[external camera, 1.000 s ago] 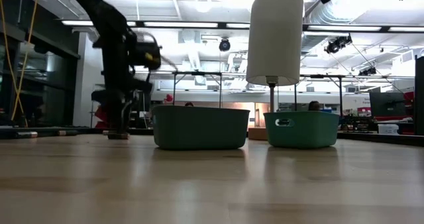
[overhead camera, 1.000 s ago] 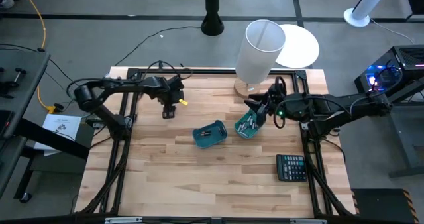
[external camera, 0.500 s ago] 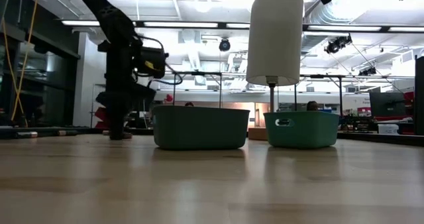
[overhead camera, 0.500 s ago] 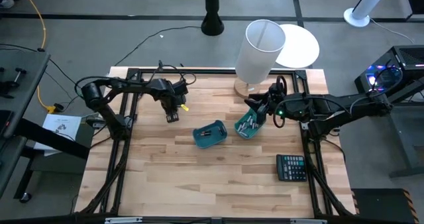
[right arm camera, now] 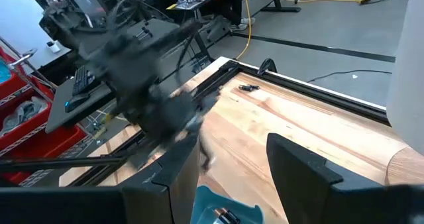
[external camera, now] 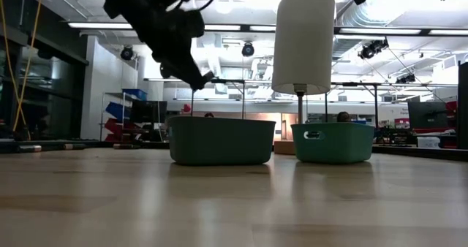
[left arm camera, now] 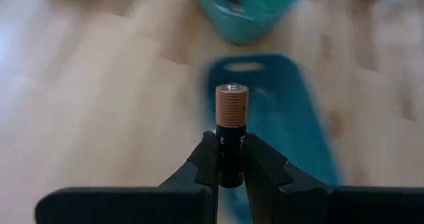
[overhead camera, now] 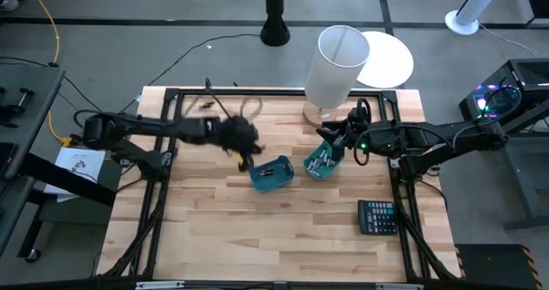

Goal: Sort batteries
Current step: Put the black battery into the blue bin

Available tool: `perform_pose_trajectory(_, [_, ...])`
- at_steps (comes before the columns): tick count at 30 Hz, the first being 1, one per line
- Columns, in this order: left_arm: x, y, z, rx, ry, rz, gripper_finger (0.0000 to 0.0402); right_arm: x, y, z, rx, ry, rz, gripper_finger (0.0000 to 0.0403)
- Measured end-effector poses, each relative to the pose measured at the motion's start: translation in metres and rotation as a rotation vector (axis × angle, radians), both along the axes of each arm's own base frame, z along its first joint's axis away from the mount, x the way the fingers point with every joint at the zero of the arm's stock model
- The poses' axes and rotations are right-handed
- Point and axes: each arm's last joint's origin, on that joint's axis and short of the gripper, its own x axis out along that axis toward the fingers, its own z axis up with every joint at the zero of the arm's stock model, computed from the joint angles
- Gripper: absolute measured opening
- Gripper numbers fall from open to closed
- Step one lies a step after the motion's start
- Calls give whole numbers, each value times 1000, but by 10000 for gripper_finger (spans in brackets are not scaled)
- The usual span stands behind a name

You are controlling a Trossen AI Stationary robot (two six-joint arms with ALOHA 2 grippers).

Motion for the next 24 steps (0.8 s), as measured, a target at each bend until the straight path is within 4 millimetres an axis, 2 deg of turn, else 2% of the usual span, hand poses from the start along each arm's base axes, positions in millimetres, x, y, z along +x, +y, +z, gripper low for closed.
perform_pose_trajectory(4, [12,-28,-16,-36,28,7,40,0,0,0,-7,2,-7,172])
perform_pose_trajectory(6, [17,-38,-18,-62,1,11,76,0,0,0,-9,2,-7,172])
perform_pose_trajectory(10, [22,-48,-8,-65,-19,-28,168,0,0,0,-10,3,-7,172])
perform_pose_trajectory(13, [19,-38,4,24,52,-1,219,0,0,0,-10,3,-7,172])
perform_pose_trajectory(16, [8,-10,17,178,242,162,243,0,0,0,-10,3,-7,172])
perform_pose_trajectory(19, [-15,36,18,256,440,400,246,0,0,0,-10,3,-8,172])
perform_pose_trajectory(21, [-35,71,15,228,543,534,245,0,0,0,-8,2,-8,172])
perform_pose_trajectory(24, [-63,123,10,135,582,715,243,0,0,0,-7,1,-8,172])
